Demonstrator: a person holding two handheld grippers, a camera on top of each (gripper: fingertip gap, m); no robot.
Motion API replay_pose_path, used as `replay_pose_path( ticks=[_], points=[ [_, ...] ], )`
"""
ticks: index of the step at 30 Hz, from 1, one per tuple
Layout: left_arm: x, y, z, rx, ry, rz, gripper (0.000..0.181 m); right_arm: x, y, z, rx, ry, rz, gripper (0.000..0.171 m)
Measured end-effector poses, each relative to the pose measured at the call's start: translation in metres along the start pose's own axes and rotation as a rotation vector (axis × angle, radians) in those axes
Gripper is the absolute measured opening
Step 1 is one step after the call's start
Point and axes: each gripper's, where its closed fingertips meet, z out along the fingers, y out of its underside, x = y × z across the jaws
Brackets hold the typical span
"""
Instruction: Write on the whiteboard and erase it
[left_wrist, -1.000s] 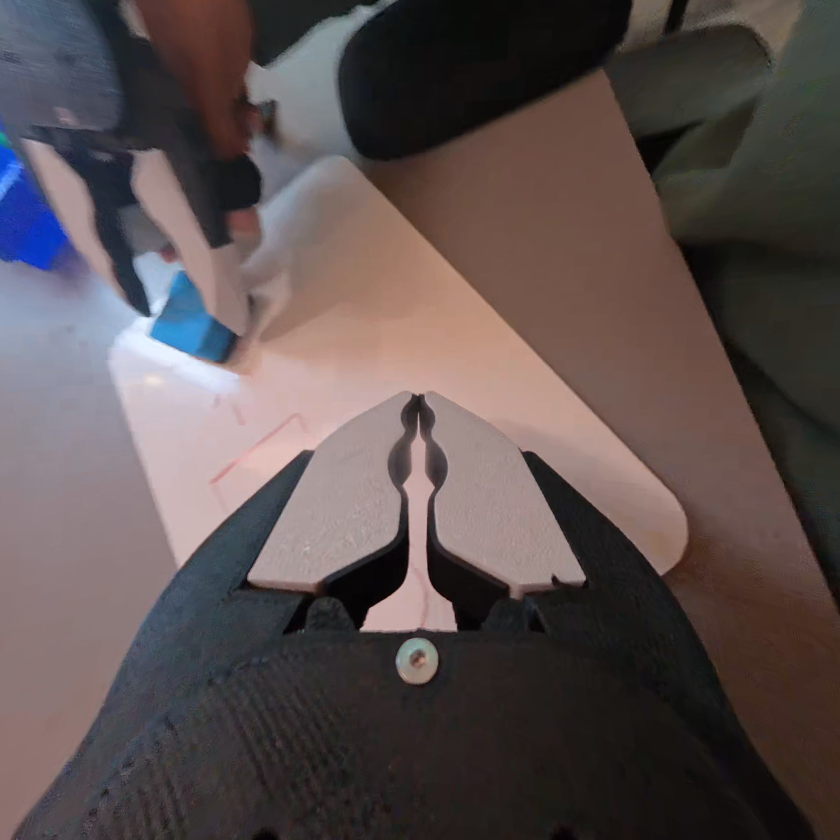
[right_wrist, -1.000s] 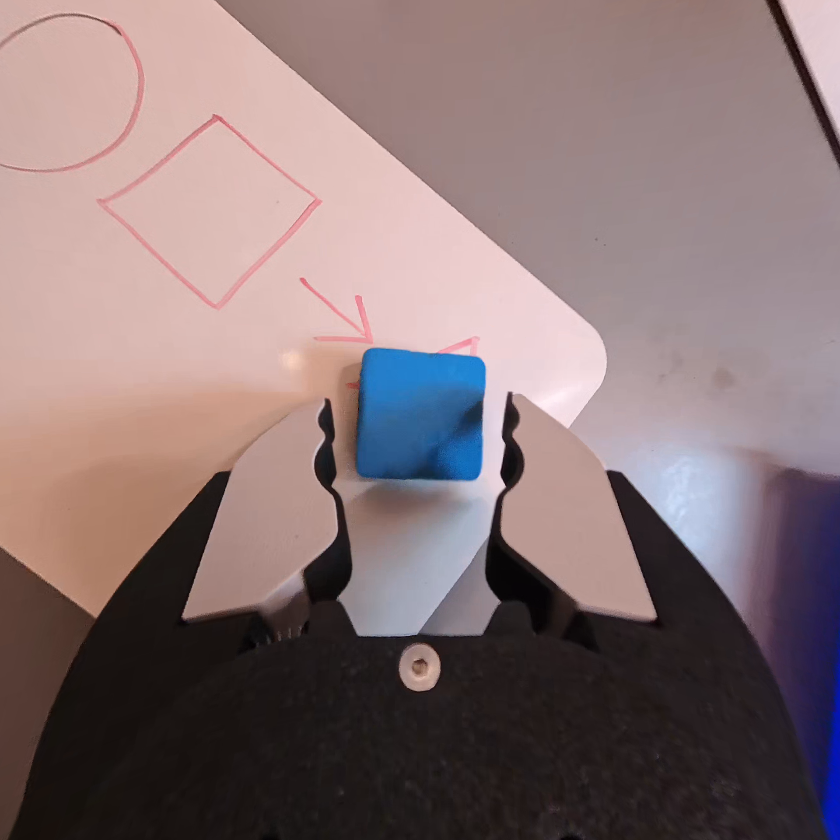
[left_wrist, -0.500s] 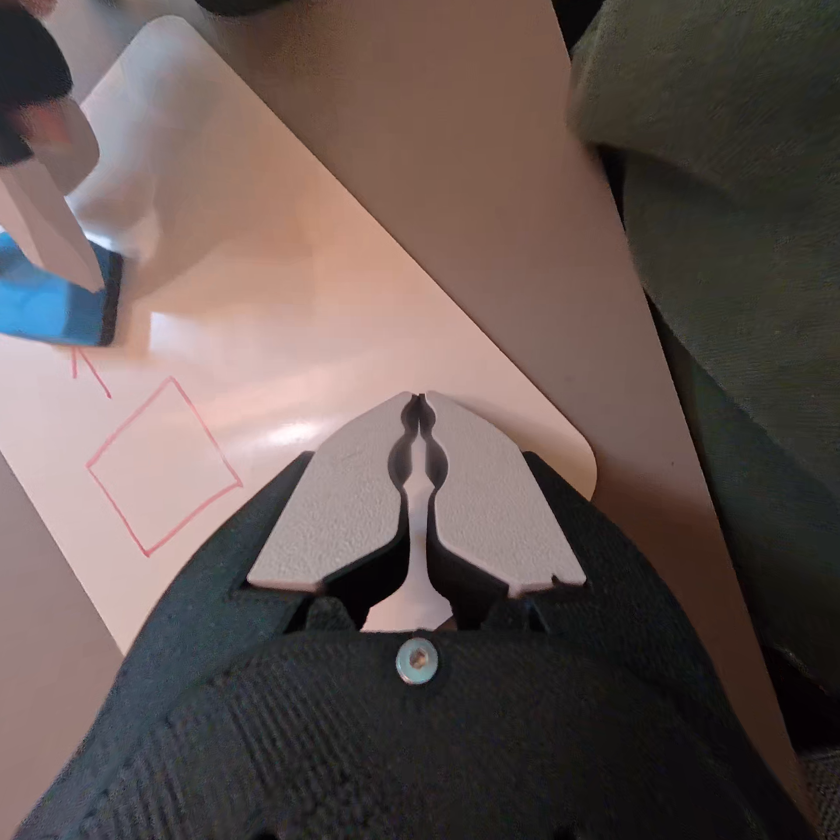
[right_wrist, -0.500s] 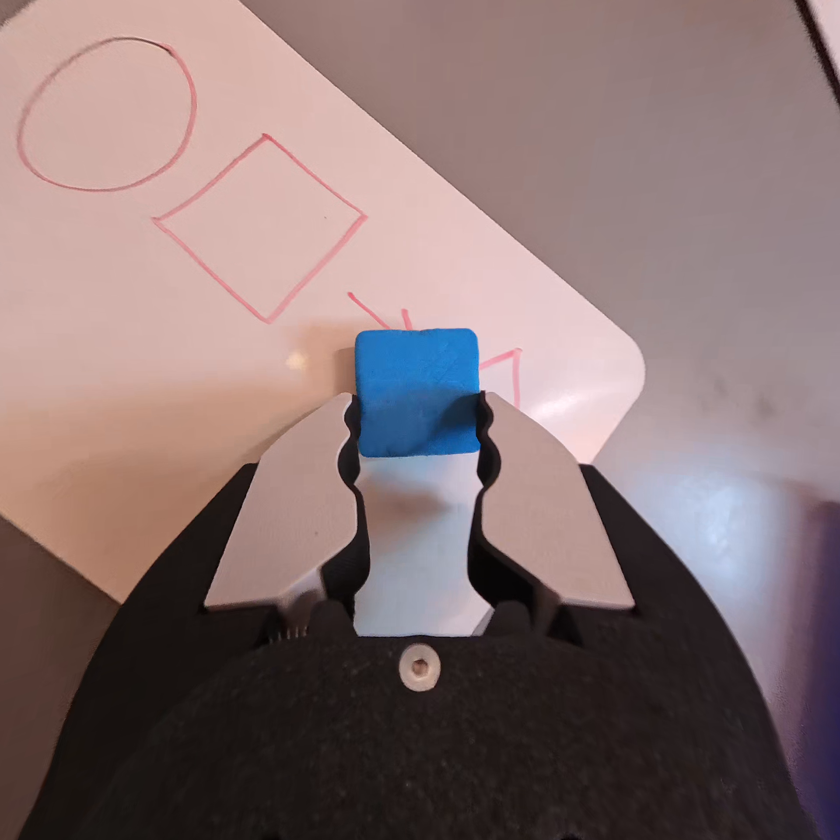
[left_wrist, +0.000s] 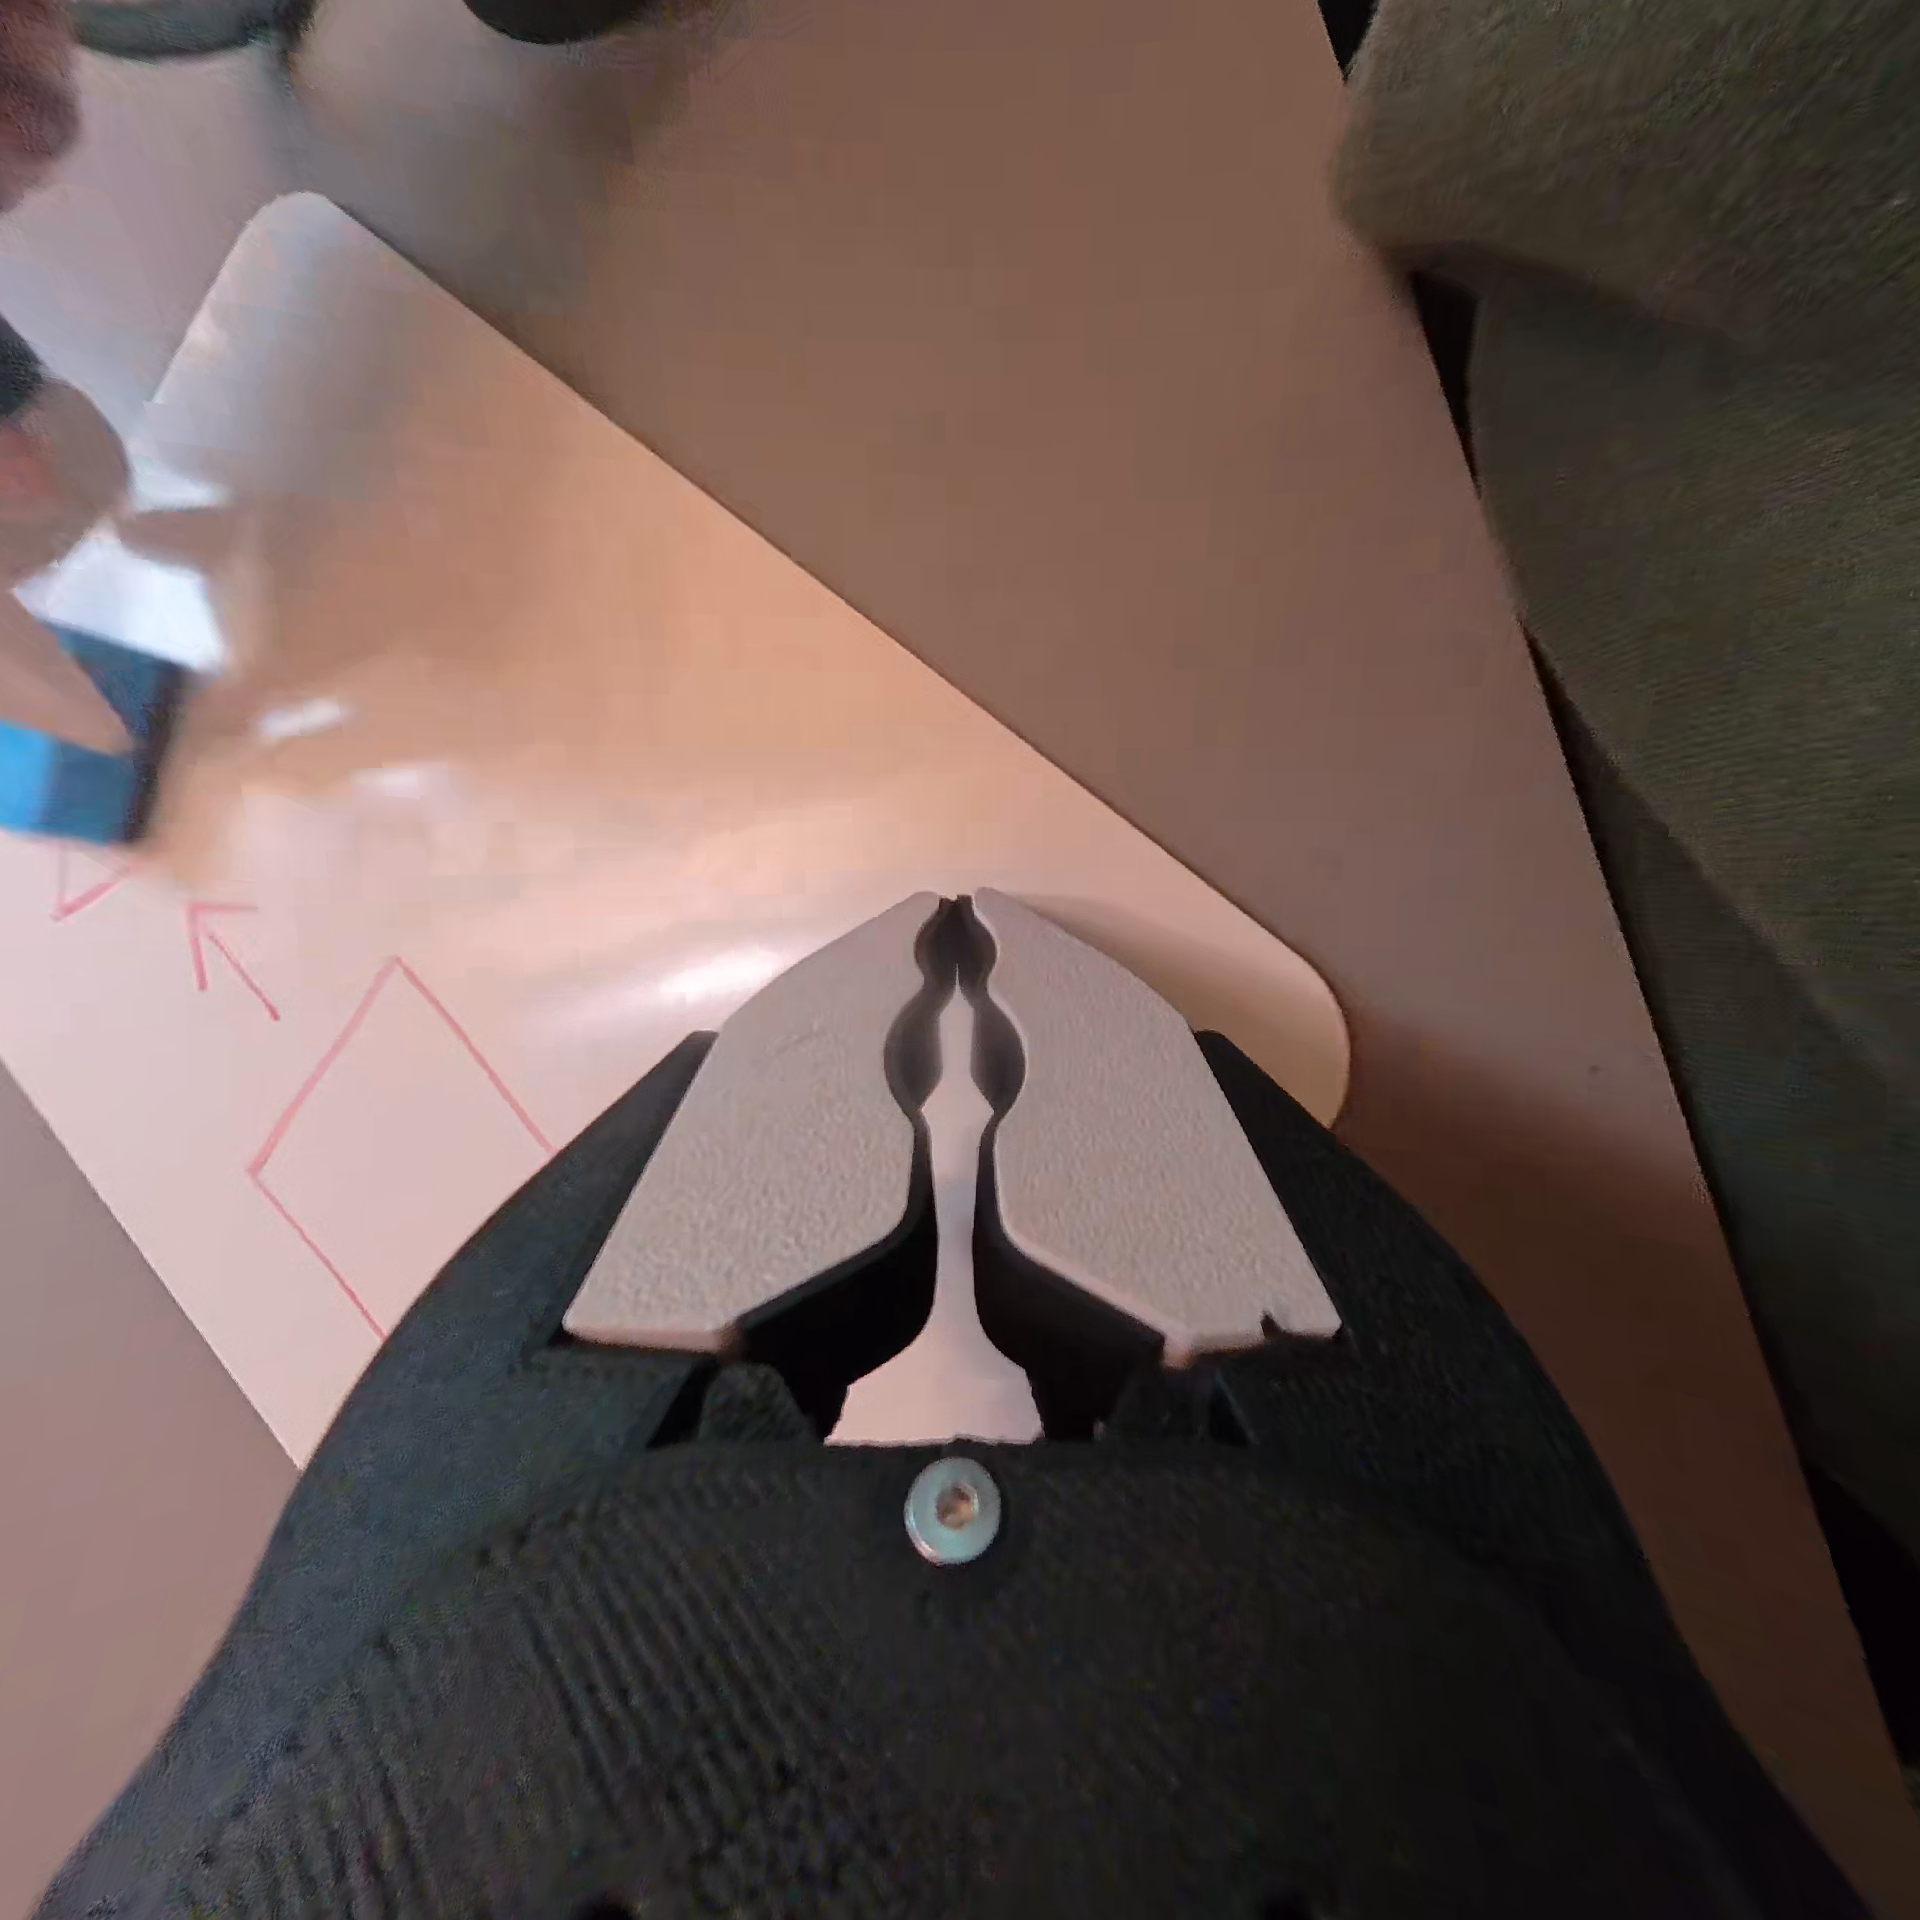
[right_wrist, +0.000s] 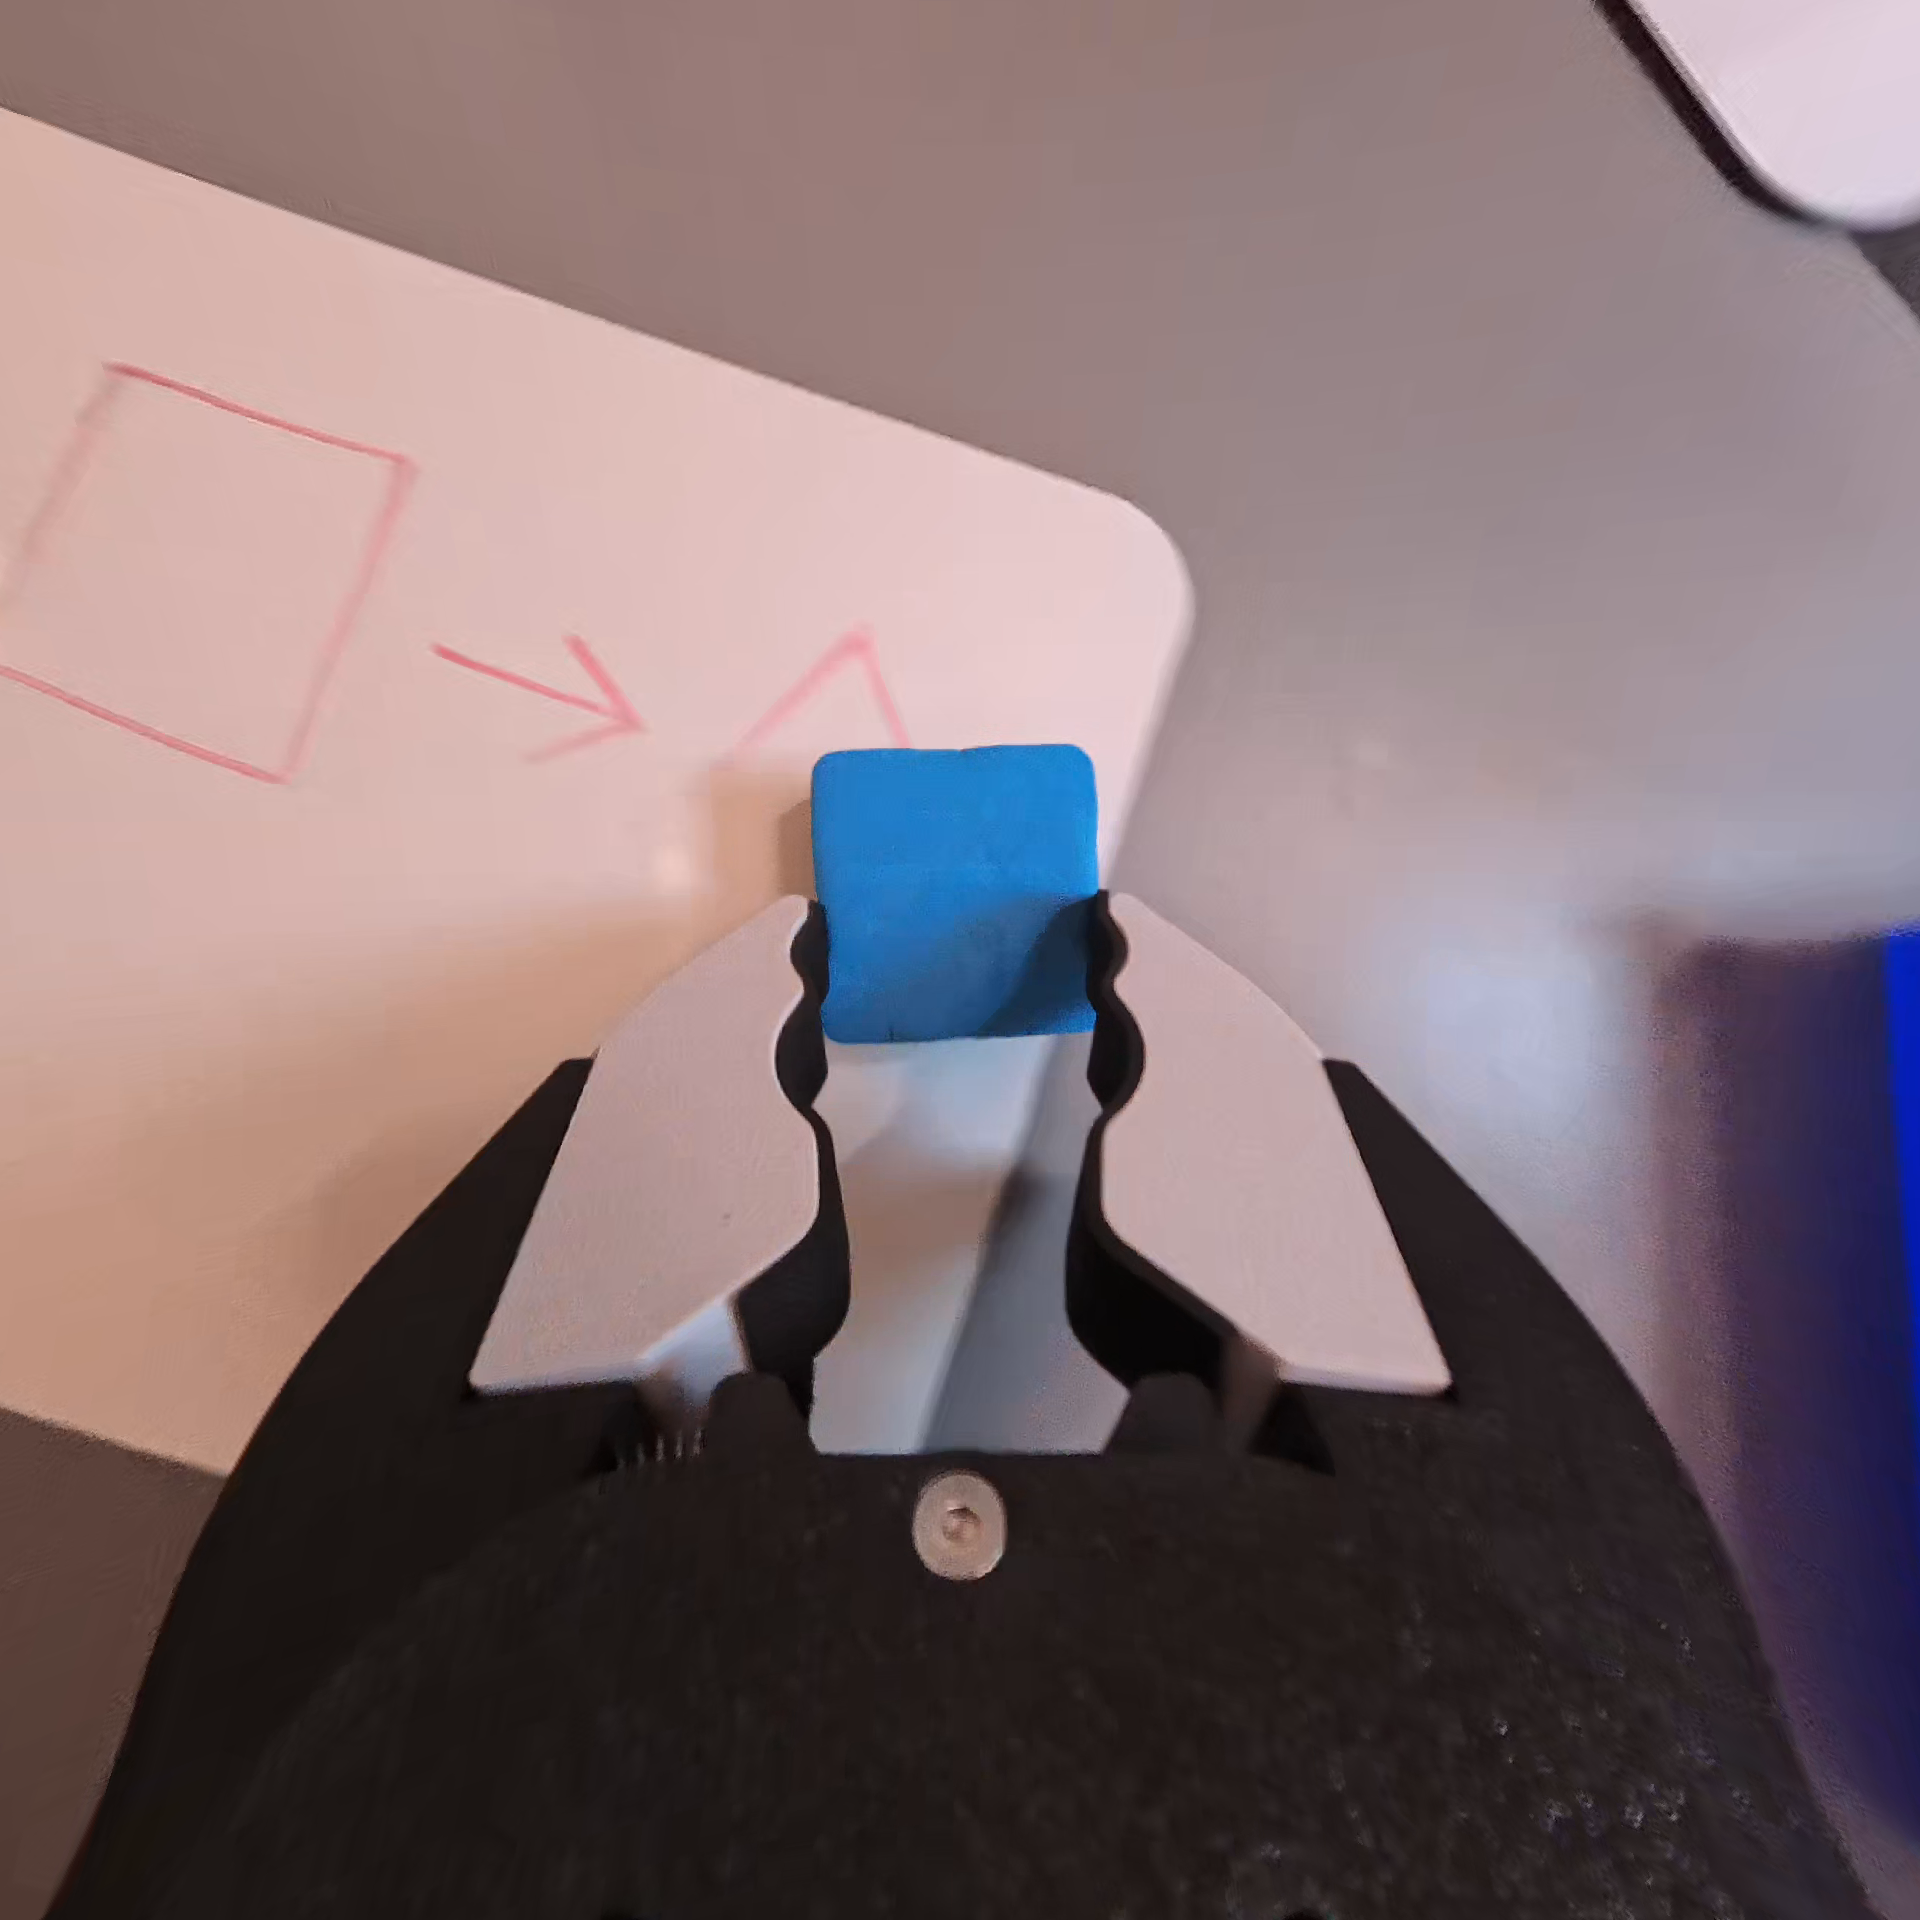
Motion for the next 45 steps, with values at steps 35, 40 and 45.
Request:
replay_pose_path(
  ticks=[35,40,45],
  points=[
    [0.003,0.021,-0.017,-0.036,0.119,-0.088,0.0,-0.012,-0.031,0.027,-0.143,-0.036,-0.227,0.048],
    [-0.002,0.017,-0.014,-0.012,0.054,-0.032,0.0,0.018,0.003,-0.003,-0.242,0.131,-0.275,0.048],
    [0.008,0.027,-0.023,-0.062,0.138,-0.033,0.0,-0.073,-0.029,0.004,-0.107,-0.08,-0.357,0.048]
  ],
)
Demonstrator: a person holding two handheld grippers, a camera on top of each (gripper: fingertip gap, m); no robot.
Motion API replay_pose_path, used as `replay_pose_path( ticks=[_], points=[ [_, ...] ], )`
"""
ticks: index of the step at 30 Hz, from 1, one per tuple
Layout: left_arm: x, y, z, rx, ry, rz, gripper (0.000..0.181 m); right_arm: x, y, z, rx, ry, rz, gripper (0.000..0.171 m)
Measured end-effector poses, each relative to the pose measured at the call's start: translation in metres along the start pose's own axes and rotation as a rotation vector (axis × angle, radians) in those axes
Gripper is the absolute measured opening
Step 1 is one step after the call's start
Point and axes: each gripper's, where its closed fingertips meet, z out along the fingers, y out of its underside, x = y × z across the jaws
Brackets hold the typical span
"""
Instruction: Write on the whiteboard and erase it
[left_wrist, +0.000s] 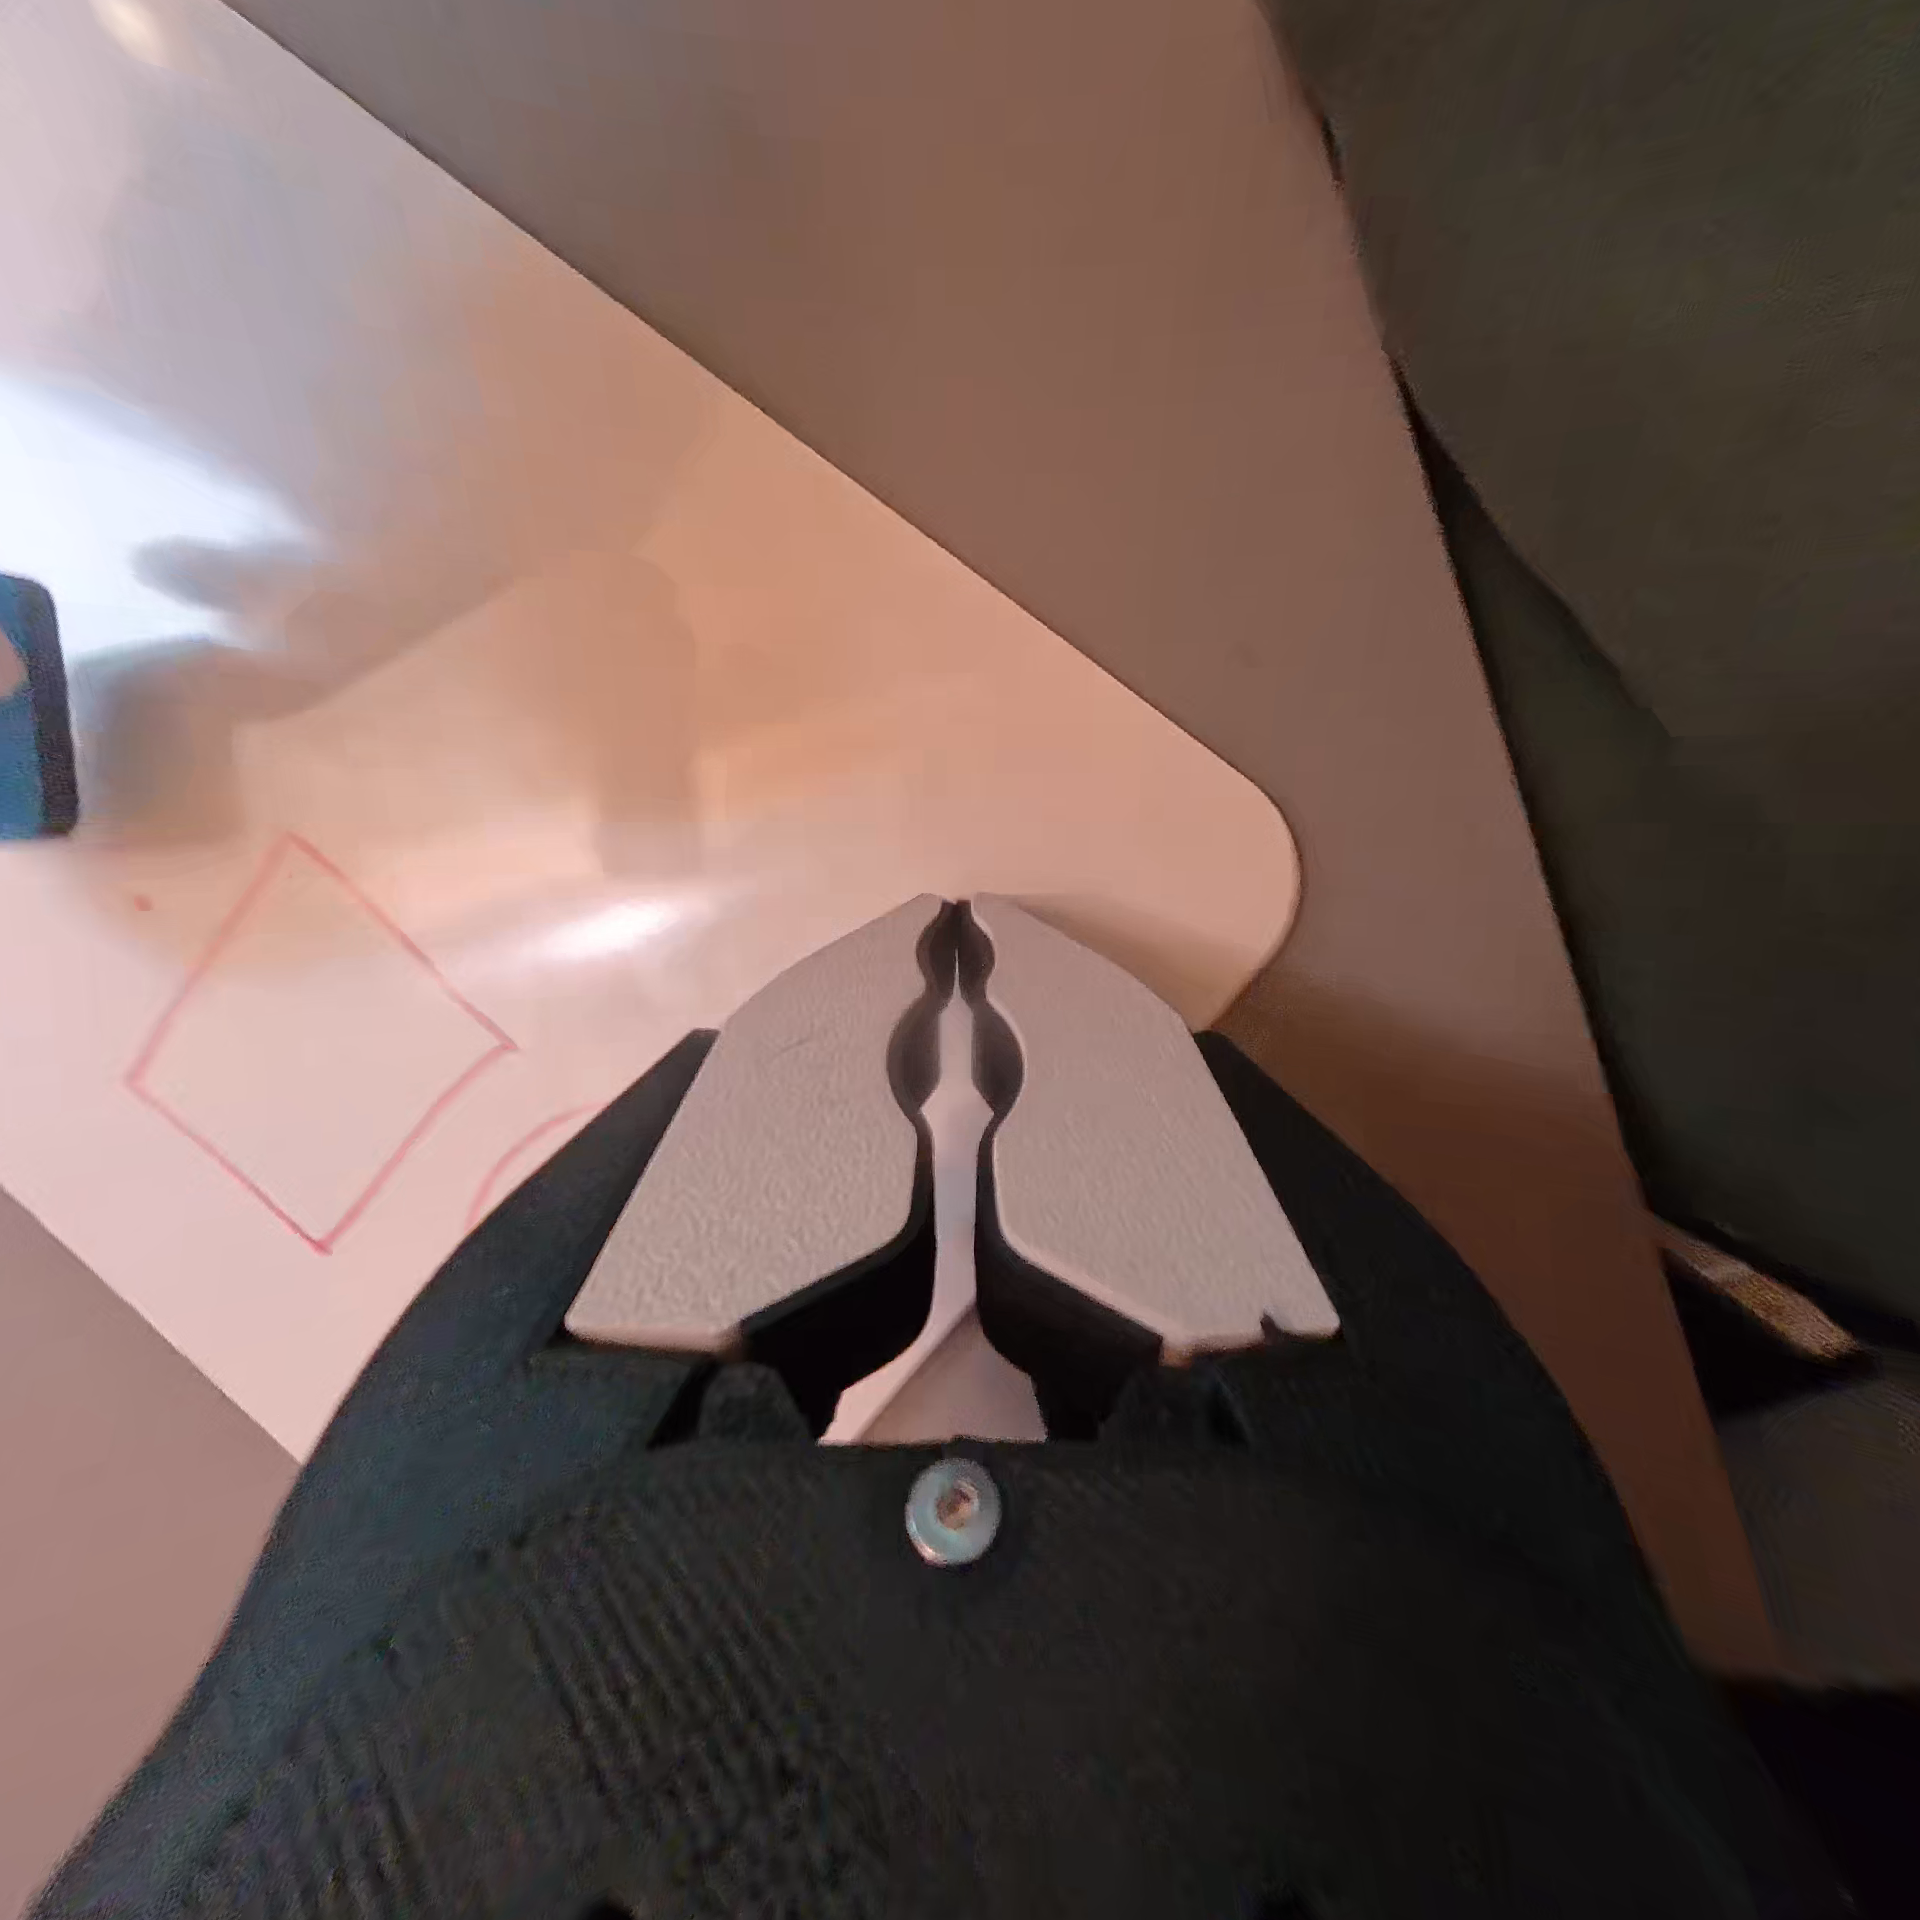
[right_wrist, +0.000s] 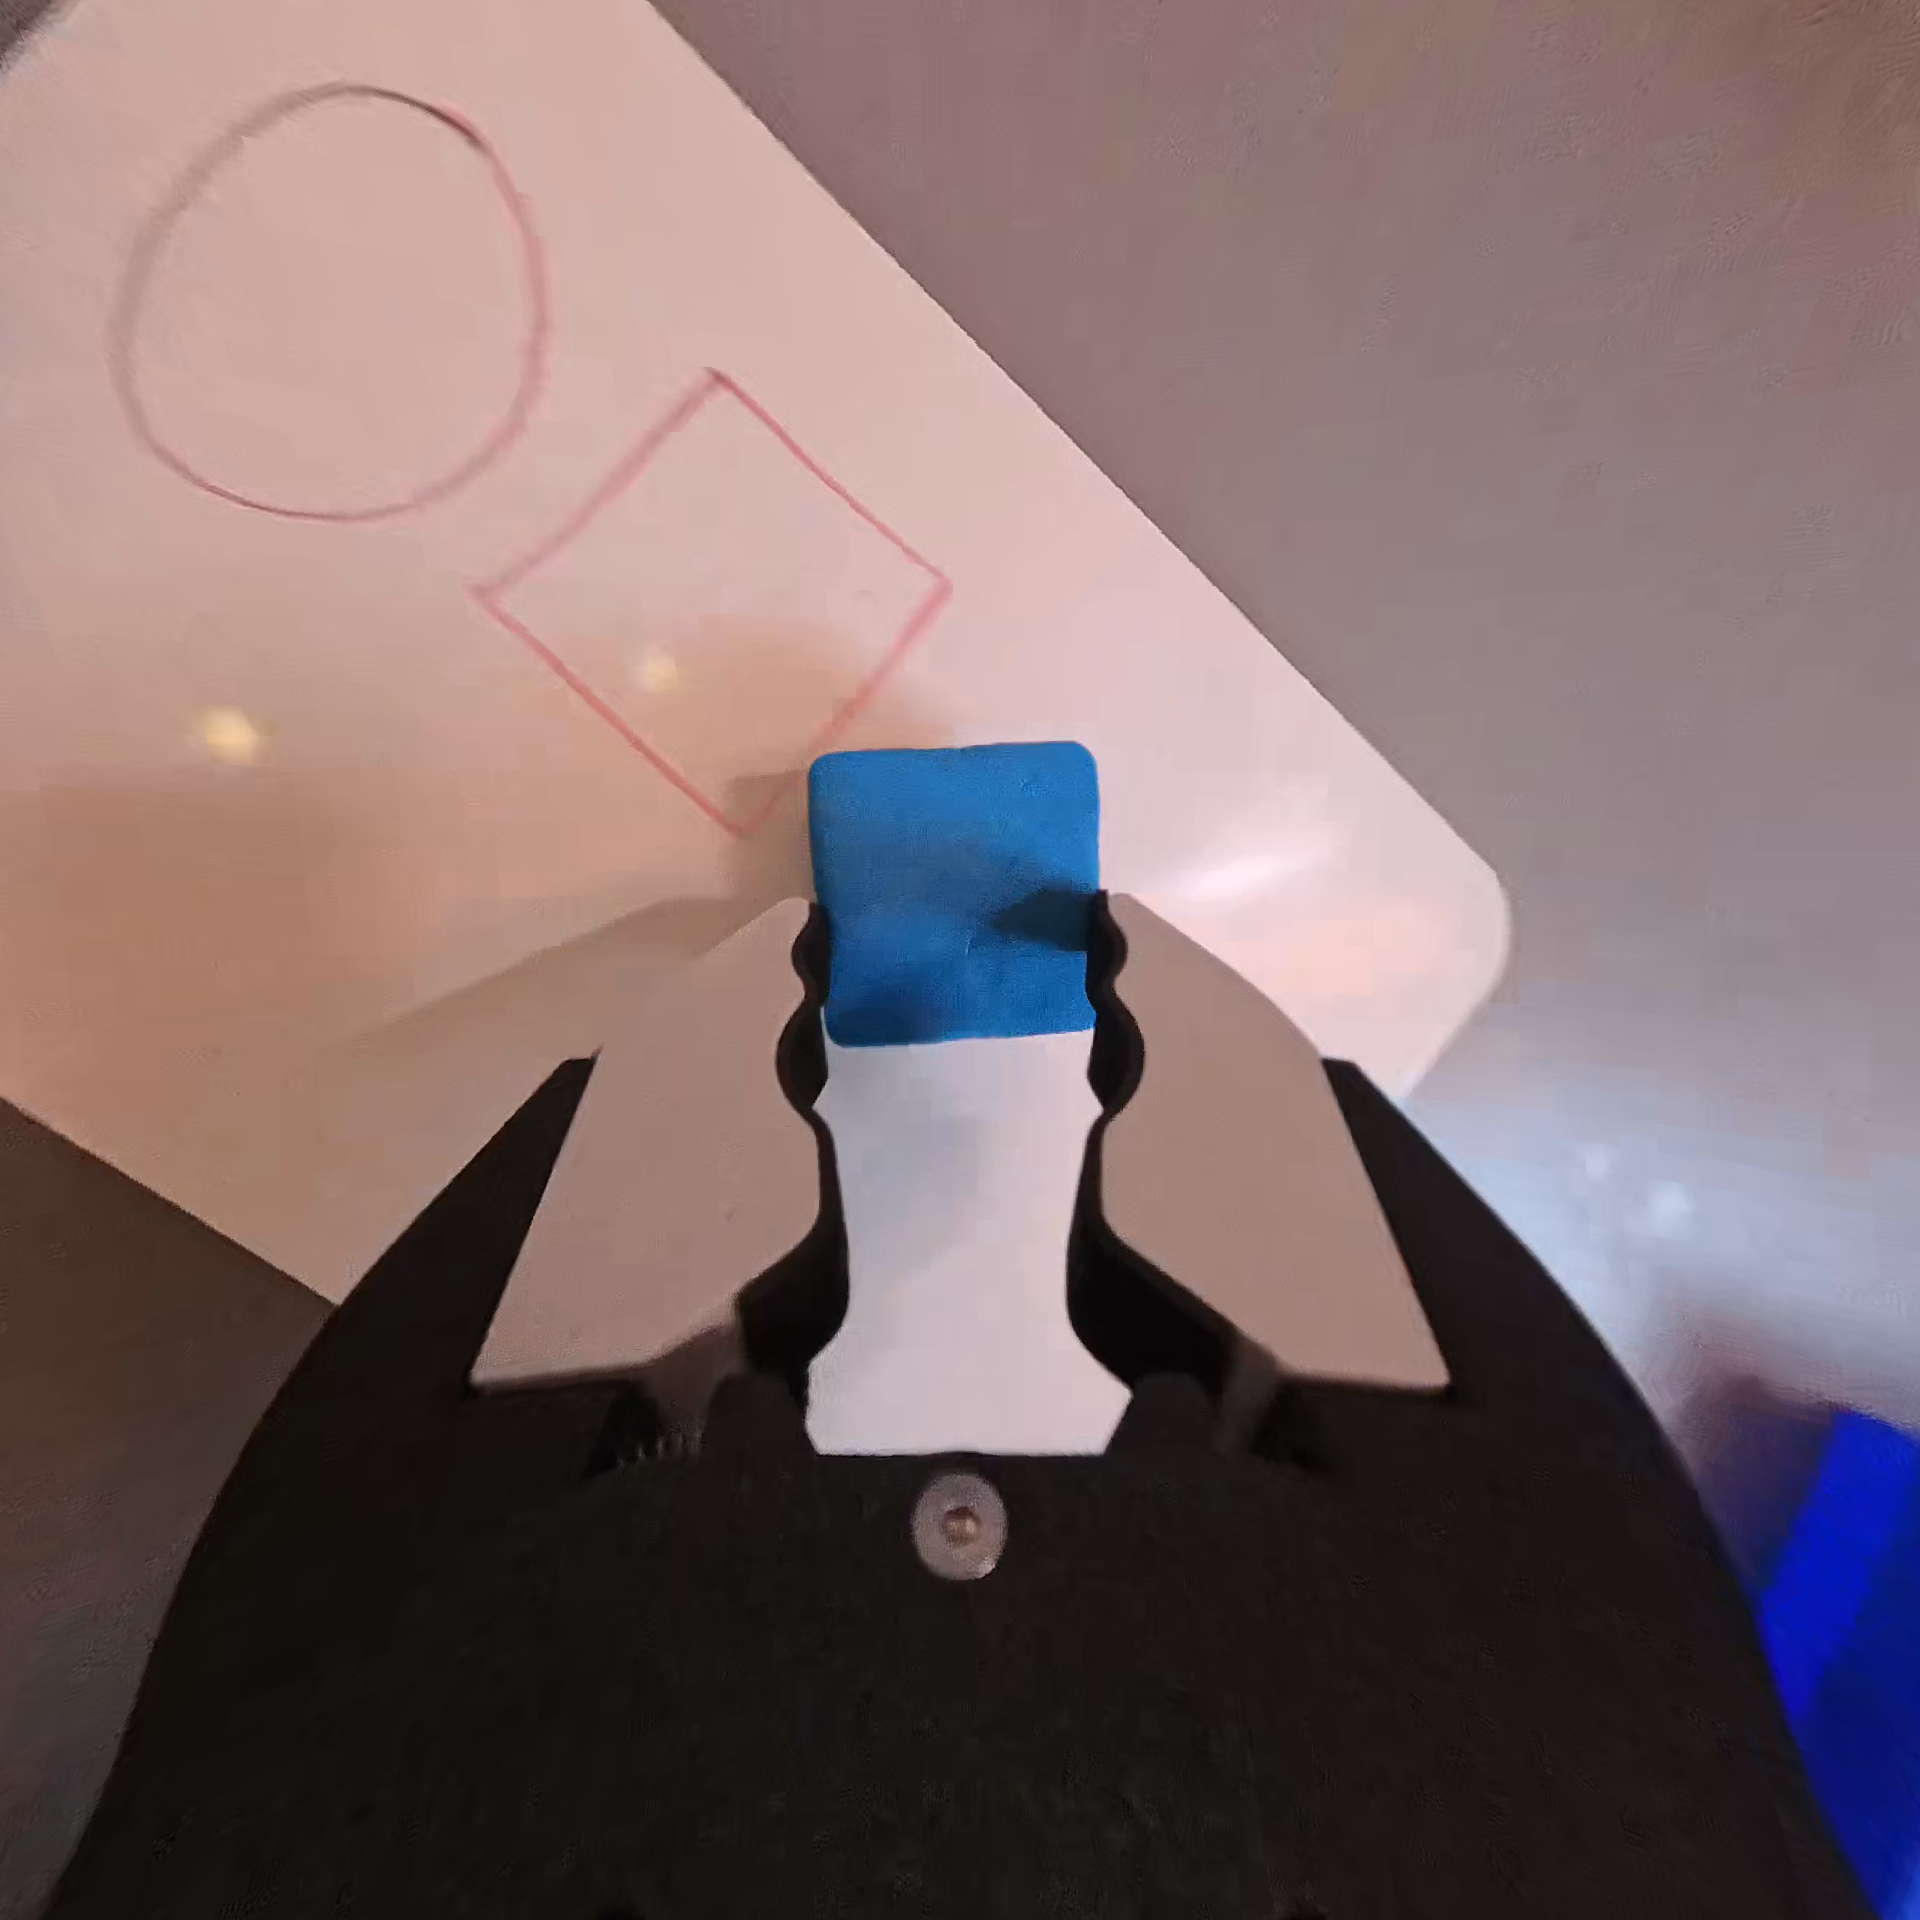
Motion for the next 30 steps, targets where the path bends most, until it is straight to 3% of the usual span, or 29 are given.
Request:
replay_pose_path(
  ticks=[2,4,8,11,16,18,21,23,27,30],
  points=[
    [0.012,0.006,-0.005,-0.025,0.074,-0.009,0.0,-0.025,-0.015,0.013,0.006,-0.079,-0.049,0.048],
    [0.017,0.01,-0.008,-0.036,0.108,-0.017,0.0,-0.021,-0.015,0.022,-0.012,-0.075,-0.061,0.048],
    [0.009,0.008,-0.005,-0.011,0.075,-0.035,0.0,0.029,0.022,0.013,-0.05,-0.038,0.092,0.048],
    [0.001,0.001,-0.001,0.029,0.035,-0.028,0.0,0.027,0.051,-0.003,-0.138,-0.029,0.092,0.048],
    [-0.004,-0.009,0.006,0.064,0.016,-0.01,0.0,-0.035,0.012,0.005,-0.072,-0.145,-0.05,0.048],
    [-0.003,-0.01,0.007,0.073,0.028,-0.019,0.0,-0.023,-0.002,0.015,-0.019,-0.131,-0.022,0.048],
    [0.0,-0.013,0.009,0.084,0.031,-0.019,0.0,0.024,0.019,0.014,-0.042,-0.065,0.102,0.048],
    [0.0,-0.014,0.009,0.086,0.036,-0.039,0.0,0.012,0.03,0.005,-0.095,-0.088,0.061,0.048],
    [0.001,-0.013,0.009,0.092,0.068,-0.082,0.0,-0.053,-0.006,0.012,-0.055,-0.16,-0.145,0.048],
    [0.002,-0.012,0.008,0.094,0.068,-0.089,0.001,-0.005,-0.004,0.021,-0.021,-0.115,0.011,0.048]
  ],
)
